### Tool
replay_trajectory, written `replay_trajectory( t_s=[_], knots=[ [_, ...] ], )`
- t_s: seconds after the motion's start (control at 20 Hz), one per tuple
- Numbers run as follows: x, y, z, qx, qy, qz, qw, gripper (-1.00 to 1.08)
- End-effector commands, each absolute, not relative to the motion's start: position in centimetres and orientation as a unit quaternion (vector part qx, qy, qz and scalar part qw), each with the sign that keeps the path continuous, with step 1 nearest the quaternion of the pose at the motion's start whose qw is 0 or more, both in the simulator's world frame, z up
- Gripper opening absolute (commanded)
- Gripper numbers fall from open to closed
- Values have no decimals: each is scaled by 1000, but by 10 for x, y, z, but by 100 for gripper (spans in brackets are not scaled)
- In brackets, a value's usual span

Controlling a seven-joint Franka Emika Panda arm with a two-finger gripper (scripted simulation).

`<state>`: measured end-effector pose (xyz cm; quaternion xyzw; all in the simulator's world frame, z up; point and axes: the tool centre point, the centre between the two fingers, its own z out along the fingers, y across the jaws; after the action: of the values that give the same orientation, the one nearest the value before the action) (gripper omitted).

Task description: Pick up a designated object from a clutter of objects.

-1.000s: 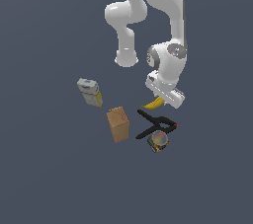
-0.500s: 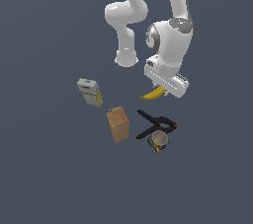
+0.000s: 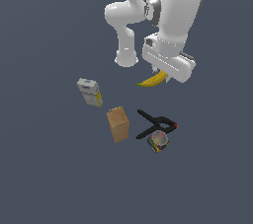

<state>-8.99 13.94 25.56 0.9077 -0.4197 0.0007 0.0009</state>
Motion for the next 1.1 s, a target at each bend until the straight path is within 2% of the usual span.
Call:
replay_trajectory(
  t_s=[0.0, 0.6, 1.05],
  knots=[
    [-88, 135, 280, 908, -420, 1, 1, -100],
    [-76, 115, 389, 908, -419, 0, 0, -100],
    [-68, 108, 435, 908, -418, 0, 0, -100]
  ],
)
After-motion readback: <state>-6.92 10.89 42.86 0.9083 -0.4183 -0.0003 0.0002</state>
